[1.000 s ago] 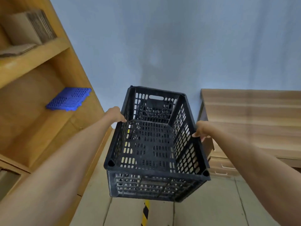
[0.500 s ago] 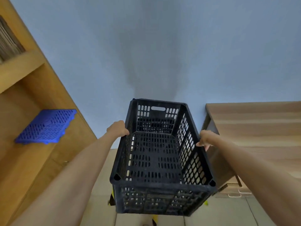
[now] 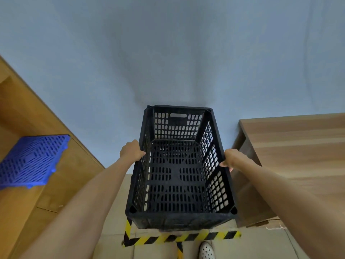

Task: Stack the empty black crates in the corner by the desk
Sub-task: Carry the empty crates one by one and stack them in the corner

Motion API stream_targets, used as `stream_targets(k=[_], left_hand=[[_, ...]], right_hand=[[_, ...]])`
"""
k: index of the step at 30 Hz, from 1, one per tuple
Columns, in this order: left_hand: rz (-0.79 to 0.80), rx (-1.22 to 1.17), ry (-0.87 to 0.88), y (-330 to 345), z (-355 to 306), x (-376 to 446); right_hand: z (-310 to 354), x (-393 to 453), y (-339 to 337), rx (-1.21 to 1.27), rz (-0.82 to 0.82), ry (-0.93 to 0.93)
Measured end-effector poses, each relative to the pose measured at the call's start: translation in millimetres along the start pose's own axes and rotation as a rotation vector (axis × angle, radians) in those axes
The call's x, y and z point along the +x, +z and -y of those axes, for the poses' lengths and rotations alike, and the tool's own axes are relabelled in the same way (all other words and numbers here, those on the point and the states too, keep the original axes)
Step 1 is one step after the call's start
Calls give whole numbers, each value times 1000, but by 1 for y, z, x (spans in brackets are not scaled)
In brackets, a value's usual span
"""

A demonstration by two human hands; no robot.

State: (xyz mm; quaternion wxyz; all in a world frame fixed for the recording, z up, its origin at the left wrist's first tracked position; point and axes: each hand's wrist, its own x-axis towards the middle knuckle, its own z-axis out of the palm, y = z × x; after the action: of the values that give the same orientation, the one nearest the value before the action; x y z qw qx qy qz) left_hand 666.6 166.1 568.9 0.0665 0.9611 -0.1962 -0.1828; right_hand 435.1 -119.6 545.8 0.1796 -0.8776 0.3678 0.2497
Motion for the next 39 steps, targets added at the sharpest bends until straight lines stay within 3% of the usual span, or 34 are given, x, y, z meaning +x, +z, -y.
stream_targets(k=[7,19,28,39], left_hand=[[-1,14,-35,5,-20,40],[125,58,-132,32,-4,51],[116,286,-55,36,2,26],[136,180,-31,59,24,-6]], right_hand=[[-4,45,-10,4,-1,-24],[12,62,-17,98,187,-79],[20,48,-10,63,103,-48],[18,34,9,5,-31,-70]])
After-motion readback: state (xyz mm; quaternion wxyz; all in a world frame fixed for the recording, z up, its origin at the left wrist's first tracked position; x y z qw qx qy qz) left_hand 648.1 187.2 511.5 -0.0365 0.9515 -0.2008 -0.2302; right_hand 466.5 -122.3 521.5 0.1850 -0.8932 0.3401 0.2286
